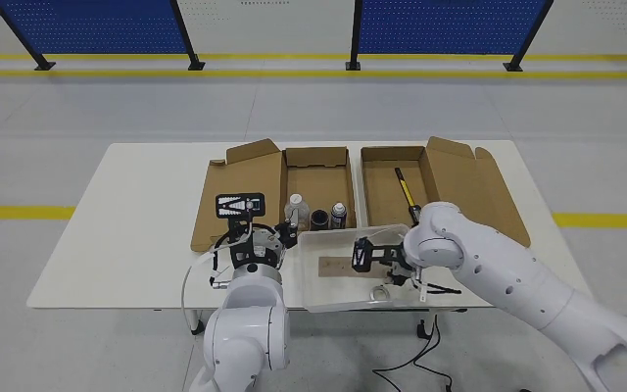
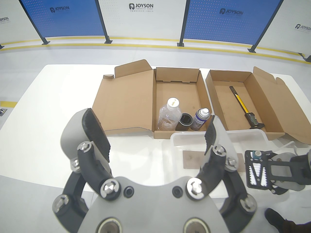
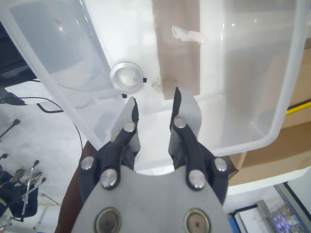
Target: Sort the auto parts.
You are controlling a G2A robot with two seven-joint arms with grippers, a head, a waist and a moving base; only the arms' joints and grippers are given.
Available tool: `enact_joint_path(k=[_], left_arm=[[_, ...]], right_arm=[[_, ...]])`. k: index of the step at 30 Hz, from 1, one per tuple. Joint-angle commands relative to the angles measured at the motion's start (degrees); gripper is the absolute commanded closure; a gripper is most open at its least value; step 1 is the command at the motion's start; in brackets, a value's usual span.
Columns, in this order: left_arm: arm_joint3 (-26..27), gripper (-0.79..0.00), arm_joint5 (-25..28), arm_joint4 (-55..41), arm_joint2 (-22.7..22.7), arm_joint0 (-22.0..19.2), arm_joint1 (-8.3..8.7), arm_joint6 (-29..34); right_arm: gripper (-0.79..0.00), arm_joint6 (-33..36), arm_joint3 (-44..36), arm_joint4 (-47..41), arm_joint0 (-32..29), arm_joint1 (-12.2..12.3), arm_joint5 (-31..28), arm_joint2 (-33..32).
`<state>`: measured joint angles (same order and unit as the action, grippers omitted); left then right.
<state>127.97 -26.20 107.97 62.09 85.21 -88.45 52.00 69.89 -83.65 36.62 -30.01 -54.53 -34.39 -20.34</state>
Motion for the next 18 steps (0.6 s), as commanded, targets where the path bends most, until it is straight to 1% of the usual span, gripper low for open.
enact_joint_path(k=[1, 18], left_arm=[[0.00, -0.785, 0.00, 0.00, 0.00, 0.00, 0.00, 0.00], [0.00, -0.785, 0.00, 0.00, 0.00, 0.00, 0.00, 0.00]], right_arm=[[-0.314, -0.27, 0.68, 0.01, 0.10, -0.49, -0.27, 0.57], [-0.277, -1.76, 6.09, 0.08, 0.67, -3.99, -1.76, 4.49]])
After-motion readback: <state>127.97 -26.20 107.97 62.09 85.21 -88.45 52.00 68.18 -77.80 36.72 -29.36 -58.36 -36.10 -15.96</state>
